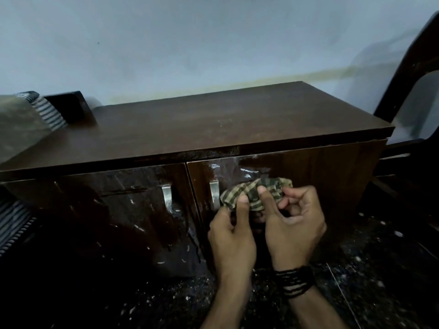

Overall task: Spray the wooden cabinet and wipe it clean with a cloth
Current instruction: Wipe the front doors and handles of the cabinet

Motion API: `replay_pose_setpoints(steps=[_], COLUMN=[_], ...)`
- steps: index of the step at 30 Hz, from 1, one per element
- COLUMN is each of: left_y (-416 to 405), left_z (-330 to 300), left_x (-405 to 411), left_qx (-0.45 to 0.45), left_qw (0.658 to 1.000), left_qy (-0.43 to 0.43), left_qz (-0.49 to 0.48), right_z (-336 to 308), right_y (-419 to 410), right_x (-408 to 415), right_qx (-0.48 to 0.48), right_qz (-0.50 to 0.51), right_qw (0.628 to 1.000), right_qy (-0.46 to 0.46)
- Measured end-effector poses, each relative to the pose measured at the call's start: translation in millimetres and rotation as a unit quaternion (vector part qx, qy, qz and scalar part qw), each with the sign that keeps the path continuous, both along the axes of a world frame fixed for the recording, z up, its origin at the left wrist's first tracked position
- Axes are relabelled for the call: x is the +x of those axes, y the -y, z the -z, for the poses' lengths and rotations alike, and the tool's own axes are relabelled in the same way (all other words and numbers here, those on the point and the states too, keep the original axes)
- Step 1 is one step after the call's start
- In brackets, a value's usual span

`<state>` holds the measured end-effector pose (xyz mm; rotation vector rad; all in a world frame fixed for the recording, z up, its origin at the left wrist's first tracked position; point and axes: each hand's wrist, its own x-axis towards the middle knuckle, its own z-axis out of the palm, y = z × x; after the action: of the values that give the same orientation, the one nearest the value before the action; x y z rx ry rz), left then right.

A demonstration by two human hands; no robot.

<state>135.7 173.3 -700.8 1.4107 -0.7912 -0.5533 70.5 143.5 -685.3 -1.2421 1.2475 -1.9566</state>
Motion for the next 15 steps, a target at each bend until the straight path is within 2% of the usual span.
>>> replay_pose_setpoints(steps=[3,6,15], left_y=[11.4,14.4,9.6], left_z=[-29.1,-44.3,-23.6], left_x=[-10.4,-16.4,-15.5], left_qx=[-0.053,-0.090,-0.052], left_qw=[0.997,0.994,0.994], left_qy=[-0.043,-0.039,-0.081], left_qz=[-0.035,-0.054,-0.052], right_z=[-36.6,-51.4,-26.4], right_y=[5.0,8.2,1.9], right_x=[-4.7,-8.5,-6.3], right_qx=[-0.043,-0.067,-0.041], right_qz=[0.016,0.009,0.002], right_qw=[0.997,0.995,0.998], right_qy=[-0.054,-0.074,-0.046])
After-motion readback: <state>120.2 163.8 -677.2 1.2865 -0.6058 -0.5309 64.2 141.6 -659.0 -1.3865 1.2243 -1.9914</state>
